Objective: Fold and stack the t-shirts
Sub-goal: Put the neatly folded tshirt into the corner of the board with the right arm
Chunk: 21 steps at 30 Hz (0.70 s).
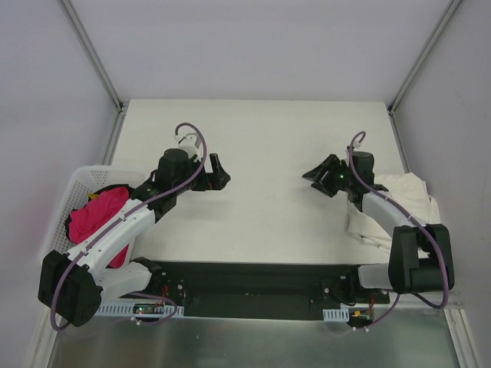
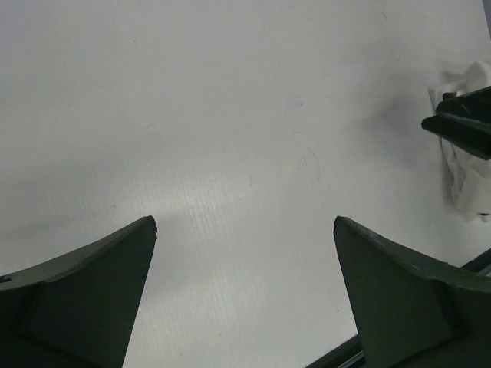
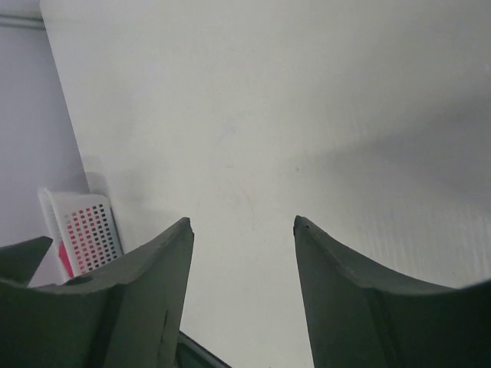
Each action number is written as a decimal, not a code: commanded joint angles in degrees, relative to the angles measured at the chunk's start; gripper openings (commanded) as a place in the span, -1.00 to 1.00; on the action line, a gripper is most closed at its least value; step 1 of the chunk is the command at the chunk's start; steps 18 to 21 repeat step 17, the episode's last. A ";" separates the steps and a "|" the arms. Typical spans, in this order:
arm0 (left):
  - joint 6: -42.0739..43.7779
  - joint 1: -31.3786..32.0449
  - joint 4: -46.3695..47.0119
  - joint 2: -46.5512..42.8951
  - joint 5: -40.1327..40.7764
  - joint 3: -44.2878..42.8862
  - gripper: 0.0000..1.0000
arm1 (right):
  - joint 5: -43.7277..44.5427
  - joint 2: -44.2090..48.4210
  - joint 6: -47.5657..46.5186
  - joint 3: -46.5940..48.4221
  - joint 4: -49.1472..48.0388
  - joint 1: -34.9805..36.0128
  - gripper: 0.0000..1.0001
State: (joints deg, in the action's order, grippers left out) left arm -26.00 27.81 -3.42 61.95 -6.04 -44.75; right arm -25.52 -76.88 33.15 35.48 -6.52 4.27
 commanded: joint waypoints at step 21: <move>6.31 0.75 -0.09 -4.47 14.48 -6.57 0.98 | 17.87 2.70 -22.77 18.92 12.76 6.27 0.38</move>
